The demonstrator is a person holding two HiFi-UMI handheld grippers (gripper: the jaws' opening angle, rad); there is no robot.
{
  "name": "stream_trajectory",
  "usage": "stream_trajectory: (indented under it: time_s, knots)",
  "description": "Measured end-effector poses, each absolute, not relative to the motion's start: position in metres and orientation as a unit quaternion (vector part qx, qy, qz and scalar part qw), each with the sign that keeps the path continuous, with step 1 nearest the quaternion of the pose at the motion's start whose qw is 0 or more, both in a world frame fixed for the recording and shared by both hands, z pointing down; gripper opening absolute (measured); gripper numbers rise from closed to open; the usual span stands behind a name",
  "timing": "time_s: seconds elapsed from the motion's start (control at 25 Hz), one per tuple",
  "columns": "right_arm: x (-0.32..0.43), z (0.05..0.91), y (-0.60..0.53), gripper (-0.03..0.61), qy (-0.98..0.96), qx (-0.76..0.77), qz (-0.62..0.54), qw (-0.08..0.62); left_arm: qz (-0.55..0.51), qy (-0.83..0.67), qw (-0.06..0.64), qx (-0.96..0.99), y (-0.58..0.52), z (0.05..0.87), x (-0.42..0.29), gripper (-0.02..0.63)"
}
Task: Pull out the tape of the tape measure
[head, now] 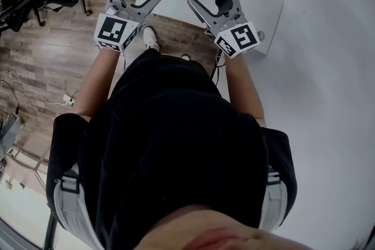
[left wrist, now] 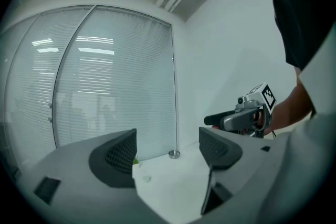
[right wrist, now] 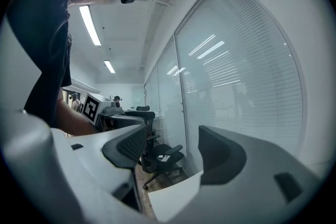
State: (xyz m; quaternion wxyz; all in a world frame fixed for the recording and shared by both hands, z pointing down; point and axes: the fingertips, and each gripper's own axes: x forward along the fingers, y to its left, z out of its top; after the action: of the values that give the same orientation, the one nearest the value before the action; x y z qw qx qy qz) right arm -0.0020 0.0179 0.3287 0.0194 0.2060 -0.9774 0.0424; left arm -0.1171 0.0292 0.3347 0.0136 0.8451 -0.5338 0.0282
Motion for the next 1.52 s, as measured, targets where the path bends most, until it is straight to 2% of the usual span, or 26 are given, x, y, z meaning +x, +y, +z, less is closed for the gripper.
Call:
stream_trajectory:
  time_s: [0.2,0.36,0.56,0.84,1.52]
  knots:
    - [-0.034,0.333,0.0,0.293,-0.971,0.232,0.054,0.031,0.025,-0.507,0.021,0.861,-0.004,0.337,-0.146,0.368]
    - [-0.03,0.321,-0.002,0.293,-0.962,0.266,0.054,0.032,0.027,-0.479,0.016,0.877,-0.013,0.327,-0.144,0.365]
    - [-0.055,0.35,-0.053,0.293,-0.956,0.281,0.067,0.046,0.026,-0.47,0.03,0.882,-0.071,0.354,-0.175,0.36]
    - [-0.056,0.359,-0.107,0.291,-0.957,0.277,0.071,0.051,0.037,-0.465,0.039,0.884,-0.109,0.366,-0.174,0.35]
    - [-0.047,0.459,-0.26,0.282,-0.961,0.239,0.101,0.096,0.116,-0.432,0.062,0.892,-0.237,0.474,-0.162,0.31]
